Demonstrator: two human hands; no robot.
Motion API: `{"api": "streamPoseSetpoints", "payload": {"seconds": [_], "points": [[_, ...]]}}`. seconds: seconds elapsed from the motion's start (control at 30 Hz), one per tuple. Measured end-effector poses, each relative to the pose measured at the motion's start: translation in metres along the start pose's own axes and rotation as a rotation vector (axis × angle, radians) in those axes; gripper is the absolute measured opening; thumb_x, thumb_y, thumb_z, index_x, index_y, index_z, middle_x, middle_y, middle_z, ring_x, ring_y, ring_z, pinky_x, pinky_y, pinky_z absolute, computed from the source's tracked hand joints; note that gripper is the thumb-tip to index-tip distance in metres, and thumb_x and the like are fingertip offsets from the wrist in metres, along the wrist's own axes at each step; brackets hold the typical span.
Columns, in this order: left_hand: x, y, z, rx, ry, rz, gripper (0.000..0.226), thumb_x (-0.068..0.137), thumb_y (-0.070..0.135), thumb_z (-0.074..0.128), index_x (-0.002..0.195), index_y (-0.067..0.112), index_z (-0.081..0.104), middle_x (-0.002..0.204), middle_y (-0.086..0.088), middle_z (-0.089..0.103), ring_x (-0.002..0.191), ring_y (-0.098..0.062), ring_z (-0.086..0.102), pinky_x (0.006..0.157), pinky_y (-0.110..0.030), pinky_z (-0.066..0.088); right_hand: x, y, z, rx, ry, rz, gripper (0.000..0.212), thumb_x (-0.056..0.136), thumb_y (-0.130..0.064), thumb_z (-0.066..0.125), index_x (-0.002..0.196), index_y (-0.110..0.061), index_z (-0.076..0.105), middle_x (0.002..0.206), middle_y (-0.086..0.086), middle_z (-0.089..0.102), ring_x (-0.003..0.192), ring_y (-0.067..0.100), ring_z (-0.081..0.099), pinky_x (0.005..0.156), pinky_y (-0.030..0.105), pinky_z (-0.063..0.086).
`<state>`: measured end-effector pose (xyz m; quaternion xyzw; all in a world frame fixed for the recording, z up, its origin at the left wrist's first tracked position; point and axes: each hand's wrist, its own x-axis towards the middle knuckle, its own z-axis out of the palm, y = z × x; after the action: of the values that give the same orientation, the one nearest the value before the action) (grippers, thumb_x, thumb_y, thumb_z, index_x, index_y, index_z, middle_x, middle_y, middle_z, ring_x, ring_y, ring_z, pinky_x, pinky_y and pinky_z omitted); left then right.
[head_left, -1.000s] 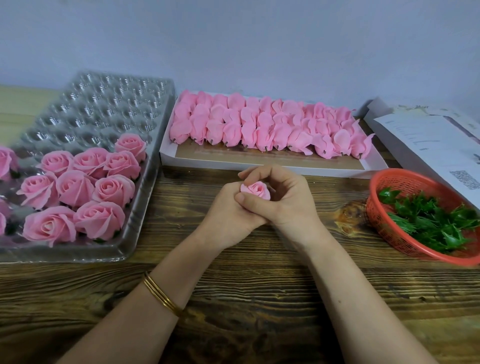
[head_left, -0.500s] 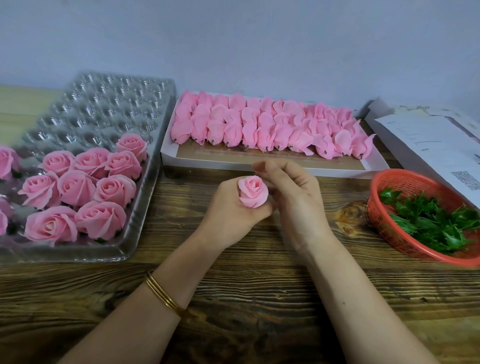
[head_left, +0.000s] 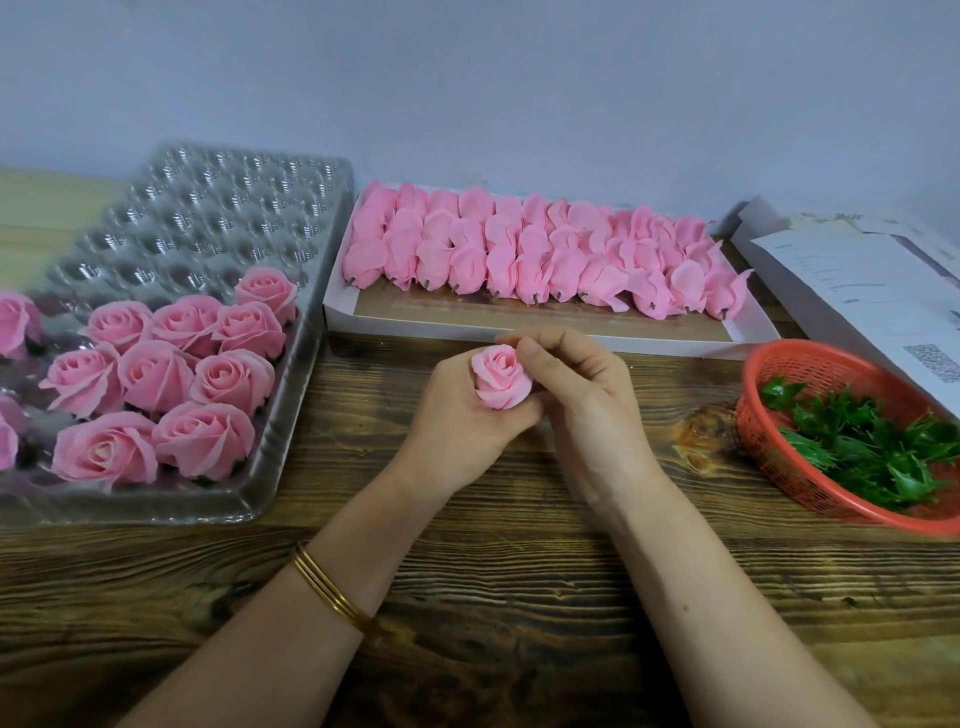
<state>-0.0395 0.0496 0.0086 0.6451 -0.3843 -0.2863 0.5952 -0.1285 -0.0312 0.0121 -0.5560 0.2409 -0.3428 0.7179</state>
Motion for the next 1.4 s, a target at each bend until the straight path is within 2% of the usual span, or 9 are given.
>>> {"api": "streamPoseSetpoints", "payload": {"seconds": [0.2, 0.37, 0.5, 0.63, 0.73, 0.97, 1.13, 1.2, 1.4], "points": [[0.001, -0.001, -0.001, -0.049, 0.046, 0.029, 0.025, 0.082, 0.009, 0.078, 0.106, 0.013, 0.073, 0.095, 0.002, 0.076, 0.091, -0.009, 0.070, 0.082, -0.023, 0.056, 0.003, -0.003, -0.003, 0.064, 0.039, 0.030, 0.018, 0.092, -0.001, 0.053, 0.090, -0.004, 0.071, 0.082, 0.006, 0.072, 0.081, 0.015, 0.067, 0.074, 0.026, 0.054], [0.003, -0.002, -0.004, -0.080, 0.075, 0.042, 0.017, 0.086, 0.004, 0.073, 0.083, 0.020, 0.068, 0.076, 0.013, 0.071, 0.076, 0.002, 0.065, 0.070, -0.013, 0.050, 0.004, -0.002, -0.006, 0.116, 0.059, 0.144, 0.027, 0.087, 0.008, 0.047, 0.092, -0.005, 0.069, 0.091, 0.012, 0.070, 0.086, 0.018, 0.066, 0.072, 0.024, 0.054], [0.005, -0.004, -0.006, -0.132, 0.111, 0.028, 0.006, 0.089, 0.008, 0.072, 0.089, 0.005, 0.066, 0.085, -0.009, 0.068, 0.081, -0.014, 0.064, 0.077, -0.027, 0.054, 0.003, -0.001, -0.008, 0.142, -0.033, 0.200, 0.035, 0.081, 0.020, 0.044, 0.100, 0.001, 0.066, 0.091, 0.013, 0.071, 0.087, 0.020, 0.068, 0.074, 0.025, 0.056], [0.007, -0.004, -0.006, -0.214, 0.152, -0.026, 0.031, 0.086, 0.009, 0.074, 0.110, -0.005, 0.059, 0.098, -0.016, 0.068, 0.089, -0.019, 0.068, 0.079, -0.028, 0.058, 0.000, 0.006, -0.003, 0.053, -0.113, 0.136, 0.041, 0.075, 0.028, 0.056, 0.112, 0.012, 0.061, 0.107, 0.026, 0.068, 0.102, 0.032, 0.065, 0.092, 0.041, 0.055], [0.007, -0.002, -0.006, -0.251, 0.159, -0.056, 0.037, 0.085, 0.009, 0.075, 0.114, -0.007, 0.057, 0.100, -0.019, 0.070, 0.092, -0.024, 0.071, 0.083, -0.032, 0.059, -0.002, 0.010, 0.001, 0.013, -0.133, 0.082, 0.039, 0.073, 0.024, 0.065, 0.108, 0.007, 0.063, 0.103, 0.023, 0.069, 0.098, 0.028, 0.065, 0.086, 0.033, 0.056], [0.007, -0.001, -0.003, -0.307, 0.159, -0.082, 0.036, 0.086, 0.007, 0.072, 0.114, -0.008, 0.056, 0.097, -0.019, 0.065, 0.092, -0.029, 0.068, 0.087, -0.039, 0.057, -0.003, 0.016, 0.007, -0.097, -0.129, -0.018, 0.035, 0.067, 0.000, 0.078, 0.100, -0.010, 0.074, 0.093, 0.006, 0.076, 0.093, 0.017, 0.070, 0.085, 0.028, 0.054], [0.006, 0.000, -0.002, -0.358, 0.112, -0.091, 0.010, 0.088, 0.000, 0.068, 0.093, 0.003, 0.060, 0.082, -0.007, 0.064, 0.083, -0.021, 0.066, 0.081, -0.033, 0.055, -0.004, 0.018, 0.009, -0.171, -0.073, -0.079, 0.034, 0.075, 0.012, 0.074, 0.098, -0.012, 0.075, 0.095, 0.012, 0.076, 0.091, 0.017, 0.071, 0.086, 0.028, 0.057], [0.006, 0.001, -0.002, -0.372, 0.093, -0.096, 0.012, 0.088, -0.001, 0.067, 0.087, 0.008, 0.059, 0.078, -0.004, 0.063, 0.080, -0.019, 0.065, 0.080, -0.031, 0.054, -0.004, 0.018, 0.009, -0.190, -0.062, -0.092, 0.034, 0.075, 0.013, 0.074, 0.097, -0.014, 0.075, 0.094, 0.013, 0.076, 0.090, 0.017, 0.070, 0.086, 0.029, 0.057], [0.006, 0.001, -0.004, -0.430, 0.049, -0.141, 0.013, 0.087, -0.003, 0.066, 0.097, 0.002, 0.057, 0.089, -0.015, 0.059, 0.092, -0.029, 0.061, 0.093, -0.042, 0.051, -0.004, 0.018, 0.009, -0.170, -0.048, -0.100, 0.037, 0.073, 0.017, 0.074, 0.100, -0.010, 0.075, 0.089, 0.003, 0.077, 0.087, 0.012, 0.070, 0.079, 0.022, 0.056]]}}
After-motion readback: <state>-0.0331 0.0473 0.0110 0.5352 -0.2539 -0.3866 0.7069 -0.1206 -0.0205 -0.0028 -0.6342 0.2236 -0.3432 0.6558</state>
